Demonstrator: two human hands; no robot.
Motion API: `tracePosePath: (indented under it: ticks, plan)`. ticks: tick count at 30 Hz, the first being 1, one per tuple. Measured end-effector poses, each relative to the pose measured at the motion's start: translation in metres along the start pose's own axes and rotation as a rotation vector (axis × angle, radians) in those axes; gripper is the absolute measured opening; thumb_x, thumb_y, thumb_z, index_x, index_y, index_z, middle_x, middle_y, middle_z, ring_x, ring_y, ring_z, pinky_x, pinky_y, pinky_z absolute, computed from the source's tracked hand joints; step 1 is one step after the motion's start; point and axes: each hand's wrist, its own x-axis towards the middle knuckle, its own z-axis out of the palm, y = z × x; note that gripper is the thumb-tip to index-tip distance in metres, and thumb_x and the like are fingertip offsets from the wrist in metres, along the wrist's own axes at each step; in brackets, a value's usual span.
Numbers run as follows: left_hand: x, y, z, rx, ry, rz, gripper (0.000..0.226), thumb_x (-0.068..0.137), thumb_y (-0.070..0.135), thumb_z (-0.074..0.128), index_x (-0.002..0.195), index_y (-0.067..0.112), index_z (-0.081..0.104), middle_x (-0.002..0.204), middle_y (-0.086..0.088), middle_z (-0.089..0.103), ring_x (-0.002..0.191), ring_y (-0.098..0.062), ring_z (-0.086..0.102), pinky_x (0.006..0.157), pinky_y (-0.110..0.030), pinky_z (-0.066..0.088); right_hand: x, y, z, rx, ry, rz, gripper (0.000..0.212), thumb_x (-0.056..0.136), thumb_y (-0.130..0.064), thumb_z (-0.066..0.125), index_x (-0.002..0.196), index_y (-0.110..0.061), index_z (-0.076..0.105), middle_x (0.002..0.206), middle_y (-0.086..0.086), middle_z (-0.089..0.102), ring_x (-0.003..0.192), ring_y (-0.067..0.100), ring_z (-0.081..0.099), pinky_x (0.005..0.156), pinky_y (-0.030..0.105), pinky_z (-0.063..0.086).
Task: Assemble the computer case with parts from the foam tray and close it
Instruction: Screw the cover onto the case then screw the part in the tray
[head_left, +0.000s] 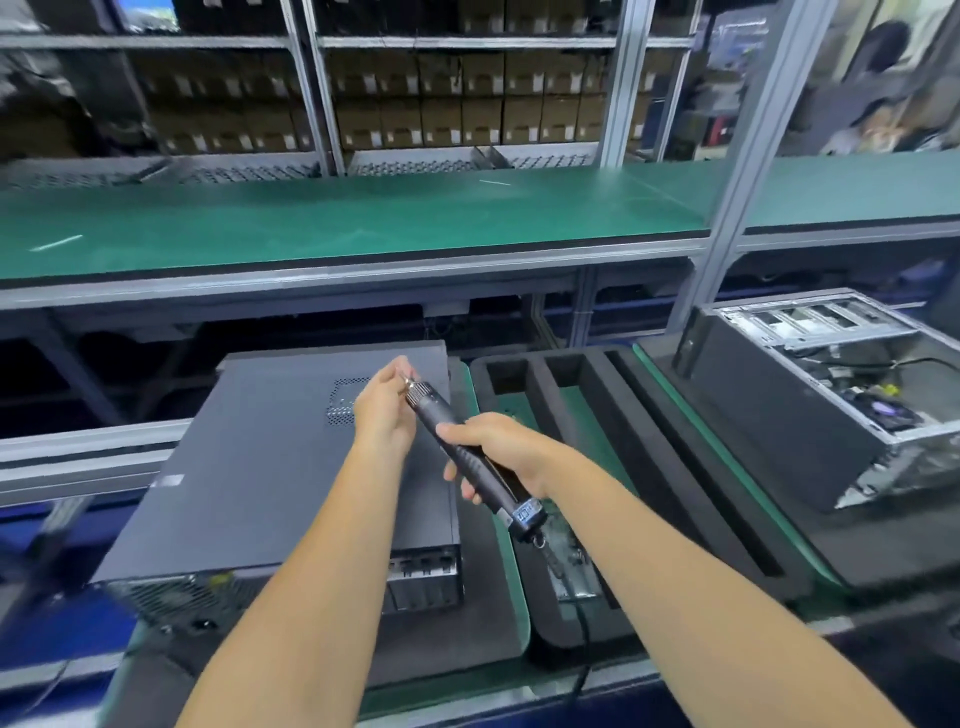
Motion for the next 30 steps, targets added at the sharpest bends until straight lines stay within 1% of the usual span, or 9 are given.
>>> tracePosePath:
  ticks: [3, 5, 8, 15, 17, 22, 24, 26, 30]
  plan:
    - [-0.017, 0.006, -0.023, -0.065, 0.057, 0.003, 0.019, 0.098, 0.002, 0.046, 0.089, 0.009, 0.061, 0.071, -0.001, 0.054, 0.060, -0.008, 0.052, 0.055, -0.016, 0.046, -0.005, 0.010, 0.025, 0.060, 0.030, 0.002, 0.029, 0.099, -0.035, 0.056, 0.096, -0.007, 0.050, 0.067, 0.006, 0.063, 0.047, 0.019, 0.059, 0.045, 0.025, 0.049]
    - [-0.030, 0.009, -0.040, -0.059, 0.060, 0.015, 0.018, 0.099, 0.005, 0.044, 0.093, 0.007, 0.061, 0.073, -0.002, 0.053, 0.060, -0.010, 0.050, 0.060, -0.019, 0.045, -0.011, 0.018, 0.040, 0.101, 0.027, 0.017, 0.030, 0.099, -0.036, 0.056, 0.093, -0.008, 0.048, 0.064, 0.005, 0.062, 0.046, 0.019, 0.058, 0.044, 0.025, 0.048]
    - [-0.047, 0.012, -0.065, 0.005, 0.072, -0.016, 0.015, 0.096, 0.004, 0.049, 0.096, 0.006, 0.064, 0.083, -0.002, 0.063, 0.070, -0.011, 0.060, 0.069, -0.021, 0.049, -0.018, 0.030, 0.065, 0.156, -0.016, 0.028, 0.030, 0.099, -0.035, 0.056, 0.092, -0.008, 0.046, 0.062, 0.006, 0.061, 0.045, 0.020, 0.057, 0.044, 0.025, 0.048]
    - [-0.070, 0.020, -0.106, -0.086, 0.102, -0.056, 0.014, 0.090, 0.001, 0.057, 0.103, 0.000, 0.062, 0.086, -0.008, 0.063, 0.077, -0.015, 0.061, 0.071, -0.024, 0.052, -0.037, 0.044, 0.124, 0.197, -0.010, 0.042, 0.026, 0.100, -0.034, 0.056, 0.097, -0.011, 0.044, 0.063, 0.006, 0.059, 0.045, 0.021, 0.056, 0.045, 0.026, 0.049]
    - [-0.071, 0.024, -0.113, -0.096, 0.072, -0.092, 0.010, 0.089, 0.002, 0.060, 0.098, -0.001, 0.062, 0.085, -0.008, 0.063, 0.075, -0.016, 0.061, 0.072, -0.025, 0.052, -0.041, 0.044, 0.137, 0.185, 0.025, 0.028, 0.024, 0.100, -0.035, 0.056, 0.097, -0.012, 0.046, 0.064, 0.005, 0.059, 0.046, 0.020, 0.056, 0.045, 0.026, 0.049]
    - [-0.077, 0.039, -0.140, -0.091, 0.000, -0.143, 0.006, 0.089, 0.003, 0.060, 0.095, 0.002, 0.062, 0.082, -0.006, 0.062, 0.074, -0.015, 0.060, 0.089, -0.033, 0.049, -0.050, 0.043, 0.177, 0.172, 0.091, 0.008, 0.019, 0.101, -0.034, 0.054, 0.098, -0.016, 0.049, 0.068, 0.008, 0.058, 0.046, 0.021, 0.056, 0.048, 0.027, 0.050]
    - [-0.083, 0.043, -0.150, -0.072, -0.018, -0.147, 0.005, 0.088, 0.005, 0.062, 0.093, 0.004, 0.061, 0.079, -0.004, 0.061, 0.071, -0.013, 0.060, 0.085, -0.032, 0.050, -0.056, 0.046, 0.193, 0.188, 0.105, 0.007, 0.018, 0.101, -0.033, 0.054, 0.097, -0.015, 0.050, 0.067, 0.007, 0.057, 0.045, 0.020, 0.055, 0.047, 0.027, 0.050]
    - [-0.090, 0.044, -0.156, -0.047, -0.033, -0.165, 0.004, 0.087, 0.005, 0.064, 0.091, 0.004, 0.063, 0.075, -0.004, 0.062, 0.066, -0.011, 0.060, 0.075, -0.026, 0.051, -0.062, 0.051, 0.207, 0.203, 0.127, 0.004, 0.018, 0.101, -0.032, 0.054, 0.096, -0.015, 0.049, 0.066, 0.008, 0.056, 0.046, 0.021, 0.055, 0.047, 0.028, 0.049]
    - [-0.105, 0.040, -0.154, -0.034, -0.069, -0.271, 0.002, 0.086, 0.004, 0.064, 0.085, 0.005, 0.063, 0.070, -0.004, 0.062, 0.065, -0.013, 0.059, 0.062, -0.024, 0.052, -0.079, 0.062, 0.215, 0.230, 0.194, -0.003, 0.017, 0.102, -0.030, 0.053, 0.097, -0.014, 0.049, 0.069, 0.010, 0.055, 0.047, 0.022, 0.054, 0.049, 0.030, 0.049]
